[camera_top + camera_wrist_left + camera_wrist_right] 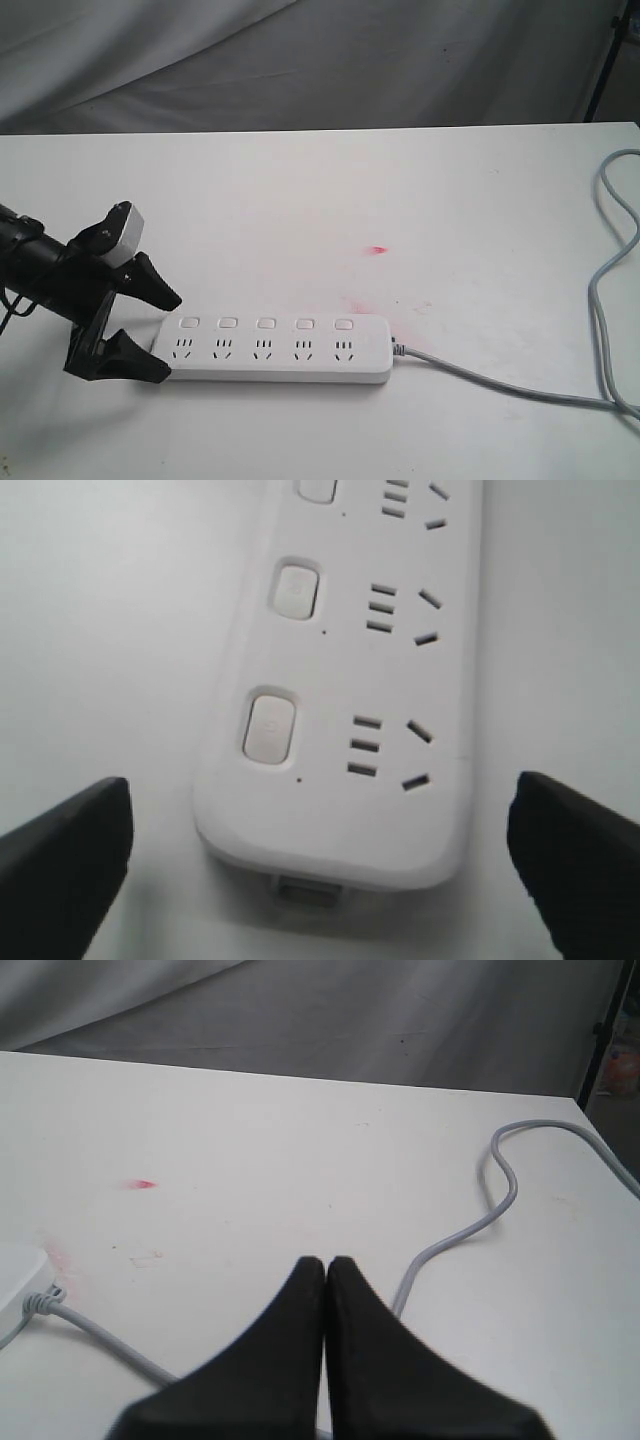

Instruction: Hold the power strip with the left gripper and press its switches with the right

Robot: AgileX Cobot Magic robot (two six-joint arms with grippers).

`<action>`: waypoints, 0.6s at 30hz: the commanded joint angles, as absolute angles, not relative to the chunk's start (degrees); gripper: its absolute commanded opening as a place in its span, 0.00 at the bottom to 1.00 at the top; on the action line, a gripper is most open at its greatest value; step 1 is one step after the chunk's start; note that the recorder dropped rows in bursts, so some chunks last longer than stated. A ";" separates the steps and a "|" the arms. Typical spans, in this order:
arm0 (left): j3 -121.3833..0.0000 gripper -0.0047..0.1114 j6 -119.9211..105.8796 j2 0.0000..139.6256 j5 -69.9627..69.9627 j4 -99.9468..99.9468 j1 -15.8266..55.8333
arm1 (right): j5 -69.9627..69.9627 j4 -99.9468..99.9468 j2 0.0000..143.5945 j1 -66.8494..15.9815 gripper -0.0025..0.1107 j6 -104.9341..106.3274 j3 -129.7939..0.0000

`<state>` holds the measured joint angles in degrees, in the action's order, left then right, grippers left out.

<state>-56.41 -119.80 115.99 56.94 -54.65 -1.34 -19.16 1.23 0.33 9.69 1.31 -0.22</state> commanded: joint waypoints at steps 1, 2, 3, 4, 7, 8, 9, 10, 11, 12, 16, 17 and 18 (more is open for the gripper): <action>-56.65 0.86 -119.93 115.06 56.90 -55.43 -1.06 | -19.15 0.91 0.00 9.74 0.02 1.22 0.00; -56.65 0.86 -119.64 114.42 57.01 -55.43 -1.06 | -19.15 0.91 0.00 9.74 0.02 1.22 0.00; -56.65 0.86 -119.17 113.71 57.15 -55.43 -1.06 | -19.15 0.91 0.00 9.74 0.02 1.22 0.00; -56.65 0.86 -118.72 112.66 57.40 -55.43 -1.06 | -19.15 0.91 0.00 9.74 0.02 1.22 0.00; -56.65 0.81 -116.99 108.97 57.39 -55.43 -1.06 | -19.15 0.91 0.00 9.74 0.02 1.22 0.00; -56.65 0.76 -116.42 107.15 57.39 -55.43 -1.06 | -19.15 0.91 0.00 9.74 0.02 1.22 0.00; -56.65 0.71 -115.79 105.86 57.39 -55.30 -1.06 | -19.15 0.91 0.00 9.74 0.02 1.22 0.00; -56.65 0.64 -114.94 104.25 57.39 -55.30 -1.06 | -19.15 0.91 0.00 9.74 0.02 1.22 0.00; -56.65 0.56 -113.84 102.65 57.39 -55.30 -1.06 | -19.15 0.91 0.00 9.74 0.02 1.22 0.00; -56.65 0.48 -113.19 101.37 57.39 -55.30 -1.06 | -19.15 0.91 0.00 9.74 0.02 1.22 0.00; -56.65 0.17 -109.45 95.94 57.39 -55.30 -1.06 | -19.15 0.91 0.00 9.74 0.02 1.22 0.00; -56.65 0.10 -108.71 94.70 57.39 -55.30 -1.06 | -19.15 0.91 0.00 9.74 0.02 1.22 0.00; -56.65 0.04 -107.65 93.54 57.39 -55.30 -1.06 | -19.15 0.91 0.00 9.74 0.02 1.22 0.00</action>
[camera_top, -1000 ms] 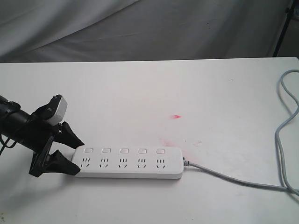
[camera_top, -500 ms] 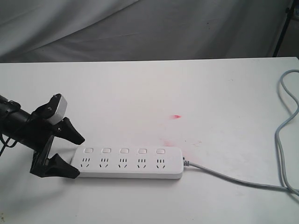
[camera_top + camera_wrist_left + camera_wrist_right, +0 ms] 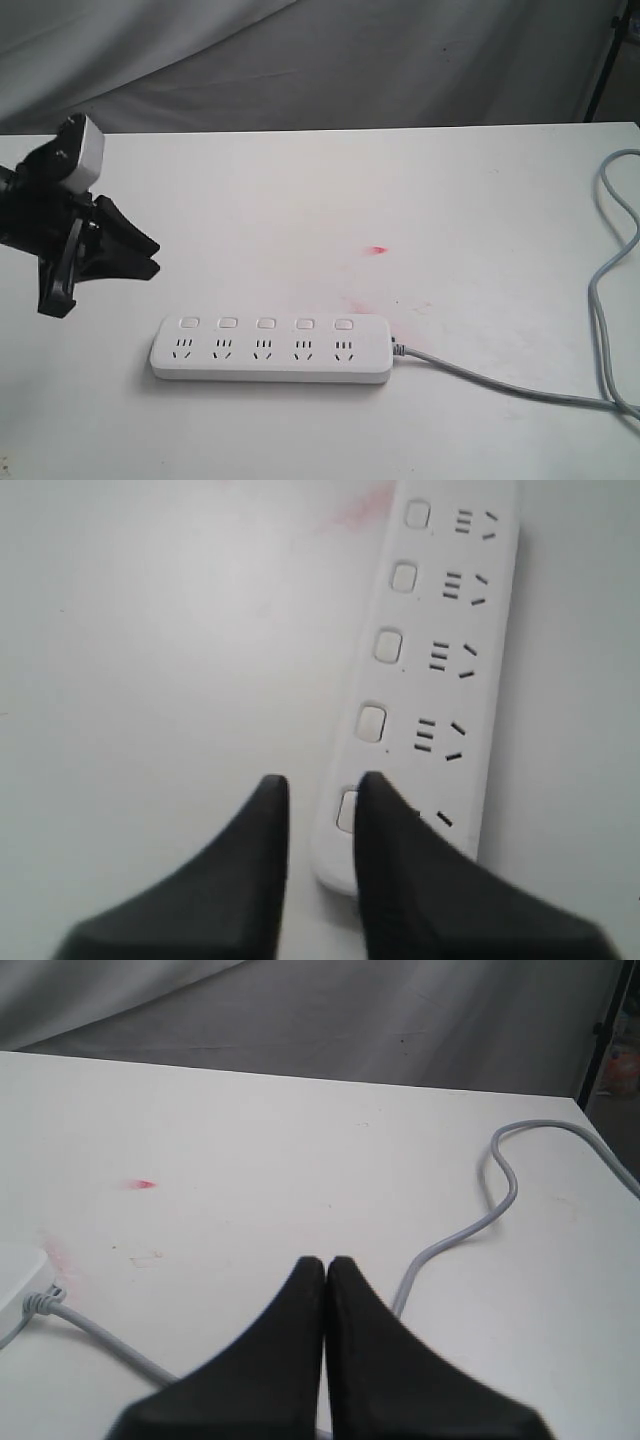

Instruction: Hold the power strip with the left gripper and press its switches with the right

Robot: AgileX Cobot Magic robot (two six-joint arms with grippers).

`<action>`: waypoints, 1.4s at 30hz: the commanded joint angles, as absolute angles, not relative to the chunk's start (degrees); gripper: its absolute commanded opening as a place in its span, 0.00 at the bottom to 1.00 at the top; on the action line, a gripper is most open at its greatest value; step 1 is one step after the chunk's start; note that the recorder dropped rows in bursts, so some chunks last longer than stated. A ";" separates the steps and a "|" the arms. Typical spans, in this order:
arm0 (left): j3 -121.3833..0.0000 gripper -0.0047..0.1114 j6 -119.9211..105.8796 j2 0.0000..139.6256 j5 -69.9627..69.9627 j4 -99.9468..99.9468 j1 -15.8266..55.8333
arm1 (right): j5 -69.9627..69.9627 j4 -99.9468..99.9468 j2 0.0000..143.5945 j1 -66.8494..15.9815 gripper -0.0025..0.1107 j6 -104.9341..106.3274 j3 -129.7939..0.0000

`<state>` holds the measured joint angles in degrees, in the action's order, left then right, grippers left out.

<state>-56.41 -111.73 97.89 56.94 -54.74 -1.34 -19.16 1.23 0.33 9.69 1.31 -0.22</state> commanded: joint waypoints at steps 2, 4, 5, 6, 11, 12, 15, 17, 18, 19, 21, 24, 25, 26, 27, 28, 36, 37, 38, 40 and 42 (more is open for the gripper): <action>-56.65 0.05 -105.59 90.60 57.39 -55.30 -1.06 | -19.15 0.91 0.00 9.74 0.02 1.22 0.00; -56.65 0.05 -105.34 88.92 57.39 -55.30 -1.06 | -19.15 0.91 0.00 9.74 0.02 1.22 0.00; -56.65 0.05 -105.34 88.76 57.39 -55.30 -1.06 | -19.15 0.91 0.00 9.74 0.02 1.22 0.00; -56.65 0.05 -105.34 88.48 57.39 -55.30 -1.06 | -19.15 0.91 0.00 9.74 0.02 1.22 0.00; -56.65 0.05 -105.34 88.48 57.17 -55.30 -1.06 | -19.15 0.91 0.00 9.74 0.02 1.22 0.00; -56.65 0.05 -105.34 88.48 57.17 -55.30 -1.06 | -19.15 0.91 0.00 9.74 0.02 1.22 0.00; -56.65 0.05 -105.34 88.48 57.17 -55.30 -1.06 | -19.15 0.91 0.00 9.74 0.02 1.22 0.00; -56.65 0.05 -105.34 88.48 57.17 -55.30 -1.06 | -19.15 0.91 0.00 9.74 0.02 1.22 0.00; -56.65 0.05 -105.34 88.48 57.17 -55.30 -1.06 | -19.15 0.91 0.00 9.74 0.02 1.22 0.00; -56.65 0.05 -105.34 88.48 57.17 -55.30 -1.06 | -19.15 0.91 0.00 9.74 0.02 1.22 0.00; -56.65 0.05 -105.34 88.48 57.17 -55.30 -1.06 | -19.15 0.91 0.00 9.74 0.02 1.22 0.00; -56.65 0.05 -105.34 87.21 56.85 -55.19 -1.06 | -19.15 0.91 0.00 9.74 0.02 1.22 0.00; -56.65 0.05 -105.34 86.44 56.75 -55.19 -1.06 | -19.15 0.91 0.00 9.74 0.02 1.22 0.00; -56.65 0.05 -105.34 85.50 56.75 -55.19 -1.06 | -19.15 0.91 0.00 9.74 0.02 1.22 0.00; -56.65 0.05 -105.34 84.38 56.75 -55.19 -1.06 | -19.15 0.91 0.00 9.74 0.02 1.22 0.00; -56.65 0.05 -105.34 83.04 56.75 -55.19 -1.06 | -19.15 0.91 0.00 9.74 0.02 1.22 0.00; -56.65 0.05 -105.34 70.35 56.75 -55.19 -1.06 | -19.15 0.91 0.00 9.74 0.02 1.22 0.00; -56.65 0.05 -105.34 68.41 56.75 -55.19 -1.06 | -19.15 0.91 0.00 9.74 0.02 1.22 0.00; -56.65 0.05 -105.34 66.80 56.75 -55.19 -1.06 | -19.15 0.91 0.00 9.74 0.02 1.22 0.00; -56.65 0.05 -105.34 62.57 56.75 -55.19 -1.06 | -19.15 0.91 0.00 9.74 0.02 1.22 0.00; -56.65 0.05 -105.34 58.54 56.75 -55.19 -1.06 | -19.15 0.91 0.00 9.74 0.02 1.22 0.00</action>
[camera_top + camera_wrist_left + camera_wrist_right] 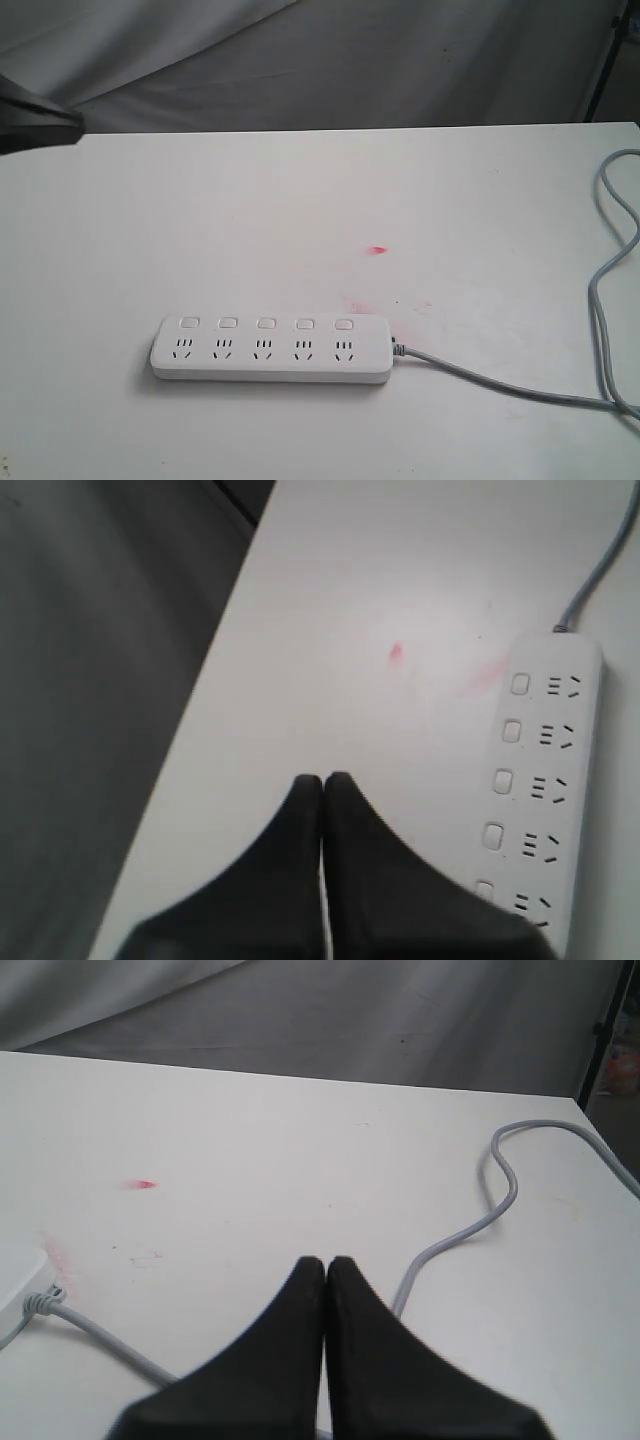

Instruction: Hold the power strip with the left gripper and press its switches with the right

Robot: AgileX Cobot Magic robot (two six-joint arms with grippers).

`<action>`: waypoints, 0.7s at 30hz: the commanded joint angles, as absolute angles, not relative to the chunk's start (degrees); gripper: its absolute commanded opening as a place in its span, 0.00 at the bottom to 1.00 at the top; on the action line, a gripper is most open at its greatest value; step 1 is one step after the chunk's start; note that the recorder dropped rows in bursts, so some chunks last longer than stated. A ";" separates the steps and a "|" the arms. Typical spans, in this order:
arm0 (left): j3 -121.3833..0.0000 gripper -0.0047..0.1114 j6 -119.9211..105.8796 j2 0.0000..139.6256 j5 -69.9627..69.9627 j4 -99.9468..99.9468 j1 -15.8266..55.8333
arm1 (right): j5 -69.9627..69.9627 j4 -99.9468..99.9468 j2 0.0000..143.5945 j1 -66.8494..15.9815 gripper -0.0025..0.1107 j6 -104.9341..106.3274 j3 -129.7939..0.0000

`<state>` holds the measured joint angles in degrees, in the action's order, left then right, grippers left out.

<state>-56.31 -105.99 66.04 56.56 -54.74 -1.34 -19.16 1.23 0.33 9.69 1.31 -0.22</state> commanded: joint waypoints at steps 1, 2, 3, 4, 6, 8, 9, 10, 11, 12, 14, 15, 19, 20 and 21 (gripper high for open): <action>-56.65 0.05 -105.34 56.25 56.75 -55.19 -1.06 | -19.15 0.91 0.00 9.74 0.02 1.22 0.00; -56.65 0.05 -105.34 54.43 56.75 -55.19 -1.06 | -19.15 0.91 0.00 9.74 0.02 1.22 0.00; -56.65 0.05 -105.34 52.13 56.75 -55.19 -1.06 | -19.15 0.91 0.00 9.74 0.02 1.22 0.00; -56.65 0.05 -105.34 49.82 56.75 -55.19 -1.06 | -19.15 0.91 0.00 9.74 0.02 1.22 0.00; -56.65 0.05 -105.34 45.46 56.75 -55.19 -1.06 | -19.15 0.91 0.00 9.74 0.02 1.22 0.00; -56.65 0.05 -105.34 40.87 56.75 -55.19 -1.06 | -19.15 0.91 0.00 9.74 0.02 1.22 0.00; -56.65 0.05 -105.34 39.07 56.75 -55.19 -1.06 | -19.15 0.91 0.00 9.74 0.02 1.22 0.00; -56.65 0.05 -105.34 36.87 56.75 -55.19 -1.06 | -19.15 0.91 0.00 9.74 0.02 1.22 0.00; -56.65 0.05 -105.34 34.67 56.75 -55.19 -1.06 | -19.15 0.91 0.00 9.74 0.02 1.22 0.00; -56.65 0.05 -105.34 32.98 56.75 -55.19 -1.06 | -19.15 0.91 0.00 9.74 0.02 1.22 0.00; -56.65 0.05 -105.34 28.90 56.75 -55.19 -1.06 | -19.15 0.91 0.00 9.74 0.02 1.22 0.00; -56.65 0.05 -105.34 26.95 56.75 -55.19 -1.06 | -19.15 0.91 0.00 9.74 0.02 1.22 0.00; -56.65 0.05 -105.34 19.68 56.75 -55.19 -1.06 | -19.15 0.91 0.00 9.74 0.02 1.22 0.00; -56.65 0.05 -105.34 18.42 56.75 -55.19 -1.06 | -19.15 0.91 0.00 9.74 0.02 1.22 0.00; -56.65 0.05 -105.34 17.20 56.75 -55.19 -1.06 | -19.15 0.91 0.00 9.74 0.02 1.22 0.00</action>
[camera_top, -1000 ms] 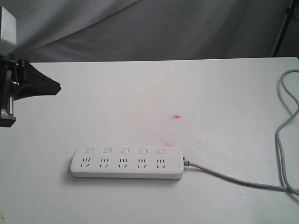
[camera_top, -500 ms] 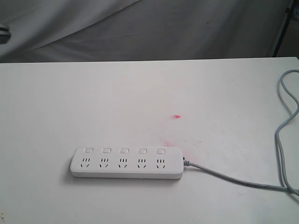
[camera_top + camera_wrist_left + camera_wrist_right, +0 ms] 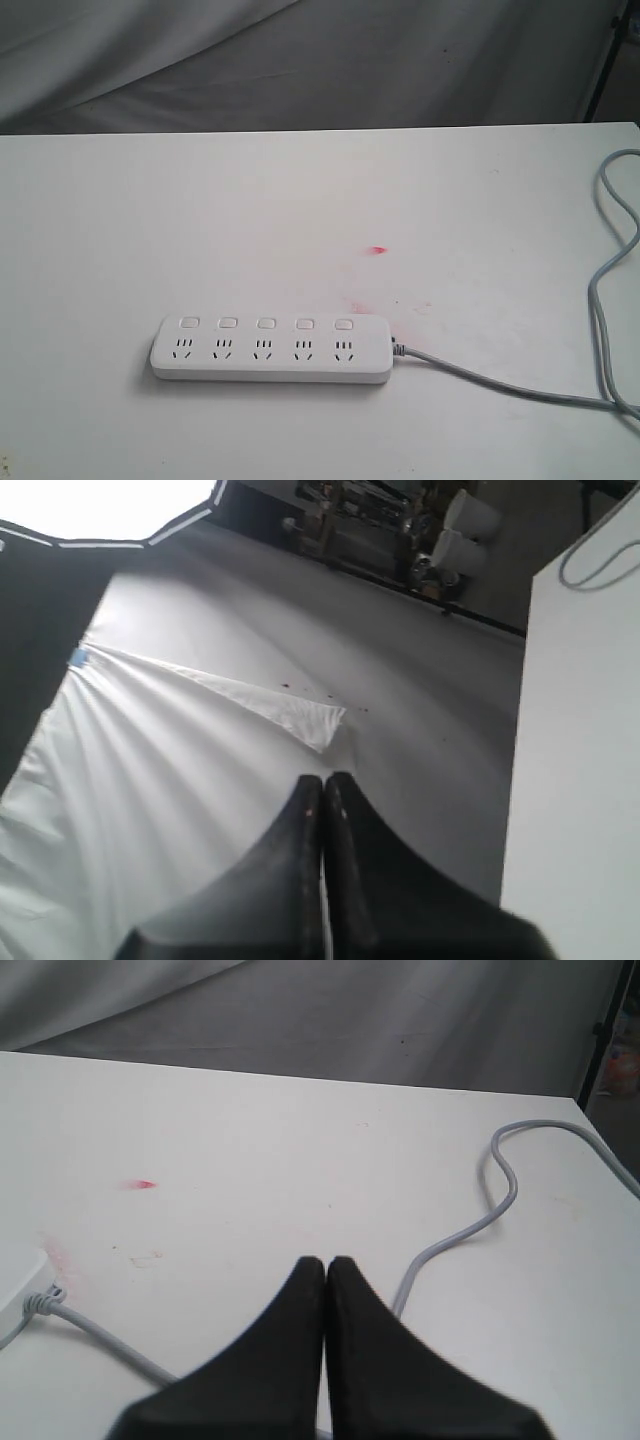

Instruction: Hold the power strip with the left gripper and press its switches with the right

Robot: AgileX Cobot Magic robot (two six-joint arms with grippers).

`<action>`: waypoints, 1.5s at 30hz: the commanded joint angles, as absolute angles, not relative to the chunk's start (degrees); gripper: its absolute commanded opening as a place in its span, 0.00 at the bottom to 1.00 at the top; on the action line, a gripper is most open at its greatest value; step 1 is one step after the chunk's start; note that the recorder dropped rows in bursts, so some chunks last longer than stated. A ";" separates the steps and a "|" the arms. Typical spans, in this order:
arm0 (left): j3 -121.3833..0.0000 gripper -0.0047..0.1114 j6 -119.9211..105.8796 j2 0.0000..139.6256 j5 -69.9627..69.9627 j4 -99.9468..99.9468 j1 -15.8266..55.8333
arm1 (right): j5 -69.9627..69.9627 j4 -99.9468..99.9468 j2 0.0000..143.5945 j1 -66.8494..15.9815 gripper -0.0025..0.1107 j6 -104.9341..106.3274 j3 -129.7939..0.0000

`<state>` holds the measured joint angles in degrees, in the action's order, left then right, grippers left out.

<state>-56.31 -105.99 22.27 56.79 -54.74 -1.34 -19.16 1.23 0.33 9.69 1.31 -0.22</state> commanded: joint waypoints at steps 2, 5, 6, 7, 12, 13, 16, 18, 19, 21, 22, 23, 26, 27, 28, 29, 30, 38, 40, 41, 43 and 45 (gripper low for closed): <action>-56.65 0.05 -105.34 14.49 56.75 -55.19 -1.06 | -19.15 0.91 0.00 9.74 0.02 1.22 0.00; -56.65 0.05 -105.34 11.28 56.75 -55.19 -1.17 | -19.15 0.91 0.00 9.74 0.02 1.22 0.00; -56.65 0.05 -105.34 10.56 56.75 -55.19 -1.30 | -19.15 0.91 0.00 9.74 0.02 1.22 0.00; -56.65 0.05 -105.34 9.56 56.75 -55.19 -1.51 | -19.15 0.91 0.00 9.74 0.02 1.22 0.00; -56.65 0.05 -105.34 6.60 56.75 -55.19 -4.23 | -19.15 0.91 0.00 9.74 0.02 1.22 0.00; -56.65 0.05 -105.34 6.06 56.75 -55.19 -4.92 | -19.15 0.91 0.00 9.74 0.02 1.22 0.00; -56.65 0.05 -105.34 3.81 56.75 -55.19 -6.77 | -19.15 0.91 0.00 9.74 0.02 1.22 0.00; -56.65 0.05 -105.34 2.46 56.75 -55.19 -6.77 | -19.15 0.91 0.00 9.74 0.02 1.22 0.00; -56.65 0.05 -105.34 1.81 56.75 -55.19 -6.77 | -19.15 0.91 0.00 9.74 0.02 1.22 0.00; -56.65 0.05 -105.34 0.00 56.75 -55.19 -6.77 | -19.15 0.91 0.00 9.74 0.02 1.22 0.00; -56.65 0.05 -105.34 0.00 57.14 -55.19 -6.77 | -19.15 0.91 0.00 9.74 0.02 1.22 0.00; -57.07 0.05 -105.34 0.00 58.14 -56.15 -6.77 | -19.15 0.91 0.00 9.74 0.02 1.22 0.00; -57.07 0.05 -105.34 0.00 58.38 -56.48 -6.77 | -19.15 0.91 0.00 9.74 0.02 1.22 0.00; -57.07 0.05 -105.34 0.00 58.38 -56.35 -6.77 | -19.15 0.91 0.00 9.74 0.02 1.22 0.00; -57.07 0.05 -105.34 0.00 58.38 -56.35 -6.77 | -19.15 0.91 0.00 9.74 0.02 1.22 0.00; -57.07 0.05 -105.34 0.00 58.38 -56.35 -6.77 | -19.15 0.91 0.00 9.74 0.02 1.22 0.00; -57.07 0.05 -105.34 0.00 58.38 -56.35 -6.77 | -19.15 0.91 0.00 9.74 0.02 1.22 0.00; -56.53 0.05 -105.34 0.00 58.38 -56.47 -6.77 | -19.15 0.91 0.00 9.74 0.02 1.22 0.00; -56.01 0.05 -105.34 0.00 58.26 -56.05 -6.77 | -19.15 0.91 0.00 9.74 0.02 1.22 0.00; -55.87 0.05 -105.34 0.00 58.26 -56.05 -6.77 | -19.15 0.91 0.00 9.74 0.02 1.22 0.00; -55.29 0.05 -105.34 0.00 58.26 -56.05 -6.77 | -19.15 0.91 0.00 9.74 0.02 1.22 0.00; -54.74 0.05 -105.34 0.00 58.26 -56.05 -6.77 | -19.15 0.91 0.00 9.74 0.02 1.22 0.00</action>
<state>-55.67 -105.99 -0.03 58.41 -55.89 -6.60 -19.21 1.23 0.33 9.69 1.31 -0.22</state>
